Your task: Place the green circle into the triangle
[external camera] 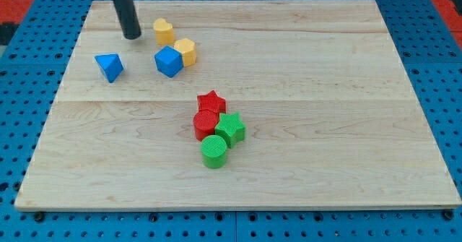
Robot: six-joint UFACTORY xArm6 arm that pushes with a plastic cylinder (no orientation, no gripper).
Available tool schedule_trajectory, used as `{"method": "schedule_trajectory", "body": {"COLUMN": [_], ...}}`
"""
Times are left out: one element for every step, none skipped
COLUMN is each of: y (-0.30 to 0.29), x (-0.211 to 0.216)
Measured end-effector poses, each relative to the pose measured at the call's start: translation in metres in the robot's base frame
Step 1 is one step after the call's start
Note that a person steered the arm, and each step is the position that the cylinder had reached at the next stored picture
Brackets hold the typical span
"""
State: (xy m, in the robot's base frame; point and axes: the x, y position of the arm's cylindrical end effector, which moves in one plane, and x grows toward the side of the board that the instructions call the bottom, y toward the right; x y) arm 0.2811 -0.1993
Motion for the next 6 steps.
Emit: {"method": "schedule_trajectory", "body": {"y": [0.046, 0.078, 0.073, 0.075, 0.107, 0.240], "x": [-0.051, -0.029, 0.022, 0.026, -0.020, -0.019]}}
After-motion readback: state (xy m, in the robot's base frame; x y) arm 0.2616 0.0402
